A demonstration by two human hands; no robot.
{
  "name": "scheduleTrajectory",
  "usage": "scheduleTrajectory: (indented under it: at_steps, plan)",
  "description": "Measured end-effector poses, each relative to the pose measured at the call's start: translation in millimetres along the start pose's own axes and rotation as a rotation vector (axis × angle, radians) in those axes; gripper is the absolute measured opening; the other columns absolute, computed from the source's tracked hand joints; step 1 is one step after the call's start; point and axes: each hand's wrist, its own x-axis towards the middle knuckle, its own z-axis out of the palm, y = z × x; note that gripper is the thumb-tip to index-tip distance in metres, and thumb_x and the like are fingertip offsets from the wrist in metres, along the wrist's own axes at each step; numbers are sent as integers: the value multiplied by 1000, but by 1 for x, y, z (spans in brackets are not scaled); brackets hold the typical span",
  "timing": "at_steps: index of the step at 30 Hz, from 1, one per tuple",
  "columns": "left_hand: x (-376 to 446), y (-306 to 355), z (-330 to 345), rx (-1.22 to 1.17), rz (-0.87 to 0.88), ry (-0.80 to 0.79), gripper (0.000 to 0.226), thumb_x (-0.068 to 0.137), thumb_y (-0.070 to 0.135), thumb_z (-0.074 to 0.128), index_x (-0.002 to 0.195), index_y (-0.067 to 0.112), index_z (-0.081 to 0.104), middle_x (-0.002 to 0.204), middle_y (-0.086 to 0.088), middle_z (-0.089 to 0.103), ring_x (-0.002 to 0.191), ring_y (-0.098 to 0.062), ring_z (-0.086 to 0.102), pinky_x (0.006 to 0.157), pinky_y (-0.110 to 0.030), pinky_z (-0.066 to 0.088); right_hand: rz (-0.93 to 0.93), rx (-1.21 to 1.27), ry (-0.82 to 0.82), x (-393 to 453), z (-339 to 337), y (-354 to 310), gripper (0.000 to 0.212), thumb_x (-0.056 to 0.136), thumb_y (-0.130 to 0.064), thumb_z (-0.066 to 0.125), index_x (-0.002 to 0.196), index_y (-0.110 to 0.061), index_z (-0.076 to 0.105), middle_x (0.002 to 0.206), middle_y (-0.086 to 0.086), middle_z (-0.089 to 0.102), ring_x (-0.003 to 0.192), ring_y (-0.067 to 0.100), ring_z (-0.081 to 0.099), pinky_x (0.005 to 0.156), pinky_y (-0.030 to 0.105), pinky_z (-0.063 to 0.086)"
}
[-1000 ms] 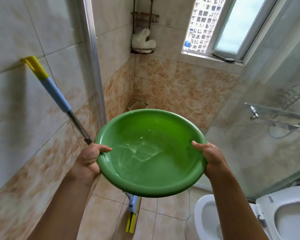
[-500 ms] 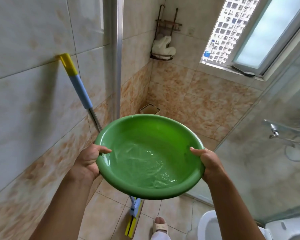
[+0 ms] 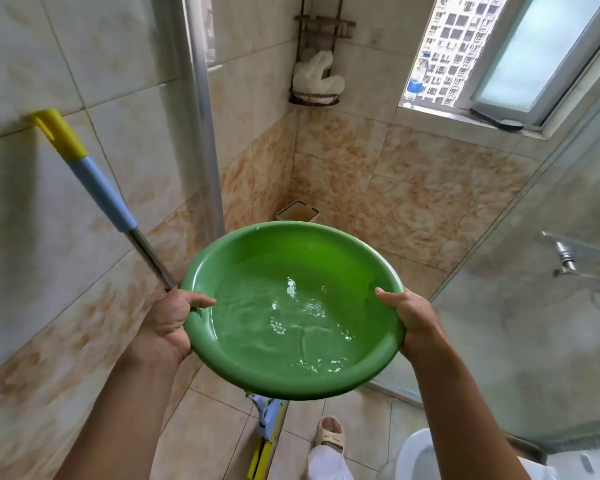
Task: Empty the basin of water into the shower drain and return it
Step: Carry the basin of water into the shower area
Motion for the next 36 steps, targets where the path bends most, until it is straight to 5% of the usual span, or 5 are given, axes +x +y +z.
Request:
scheduleTrajectory:
  at_steps: [9,15,21,36]
  plan:
    - [90,-3,121,78,1,25,34,85,-11,40,104,0,66,80,-21,76,66,-38,74,56,-48,58,-25,77,-14,121,-52,-64,20,85,1,63,104,-6,66,98,27,71,86,43,70,73,55,58]
    - [140,9,203,160,0,75,35,86,-8,41,109,1,66,81,-21,76,87,-39,68,76,-51,51,-77,123,-1,186,-76,-119,24,85,2,62,108,-2,65,99,27,70,83,41,69,74,54,57]
    - [179,30,268,271,1,81,33,90,-7,41,115,0,62,82,-23,72,83,-40,64,79,-51,49,-81,174,50,226,-93,-160,20,85,2,61,104,-3,65,99,26,70,88,41,69,71,50,59]
    - [263,75,314,390,-36,109,23,85,-7,47,100,-2,64,78,-24,72,81,-40,64,73,-52,51,-50,192,131,306,-74,-189,22,83,0,64,105,-2,66,92,20,72,76,34,70,66,42,60]
